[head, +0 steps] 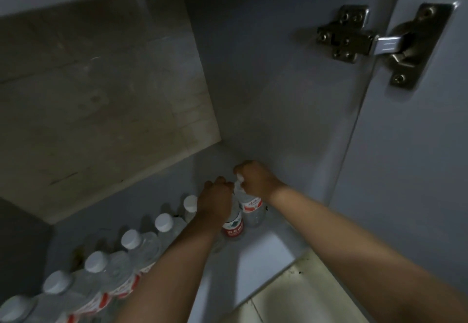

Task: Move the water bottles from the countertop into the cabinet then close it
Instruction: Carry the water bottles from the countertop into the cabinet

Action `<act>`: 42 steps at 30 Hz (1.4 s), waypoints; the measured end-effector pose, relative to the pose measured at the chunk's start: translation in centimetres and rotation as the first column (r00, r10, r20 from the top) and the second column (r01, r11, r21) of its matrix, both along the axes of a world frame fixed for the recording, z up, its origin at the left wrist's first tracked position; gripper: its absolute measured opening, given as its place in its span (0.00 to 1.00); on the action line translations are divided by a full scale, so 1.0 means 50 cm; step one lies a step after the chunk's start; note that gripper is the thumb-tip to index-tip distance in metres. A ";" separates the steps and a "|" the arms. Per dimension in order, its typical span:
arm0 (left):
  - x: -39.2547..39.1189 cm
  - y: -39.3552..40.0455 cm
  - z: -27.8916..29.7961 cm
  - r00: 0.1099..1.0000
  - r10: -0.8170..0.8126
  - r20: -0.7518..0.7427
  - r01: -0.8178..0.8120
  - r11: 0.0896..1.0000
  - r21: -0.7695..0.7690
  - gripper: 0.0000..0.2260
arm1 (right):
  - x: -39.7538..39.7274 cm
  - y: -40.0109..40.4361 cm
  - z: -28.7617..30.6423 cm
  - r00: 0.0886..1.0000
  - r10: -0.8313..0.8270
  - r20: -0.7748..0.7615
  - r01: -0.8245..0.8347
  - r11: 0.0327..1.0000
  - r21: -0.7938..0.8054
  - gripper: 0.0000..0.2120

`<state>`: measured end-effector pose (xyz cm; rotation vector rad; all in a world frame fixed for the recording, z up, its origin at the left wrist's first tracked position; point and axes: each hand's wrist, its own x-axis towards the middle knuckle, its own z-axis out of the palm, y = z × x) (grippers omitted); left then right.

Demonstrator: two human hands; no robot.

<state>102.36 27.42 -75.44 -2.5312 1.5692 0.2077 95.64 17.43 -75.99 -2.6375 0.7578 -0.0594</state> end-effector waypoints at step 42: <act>-0.306 1.085 1.045 0.333 0.940 -0.066 -0.942 0.328 -0.075 0.22 | -0.075 0.954 1.028 0.647 0.761 -0.037 -0.754 0.633 -0.176 0.24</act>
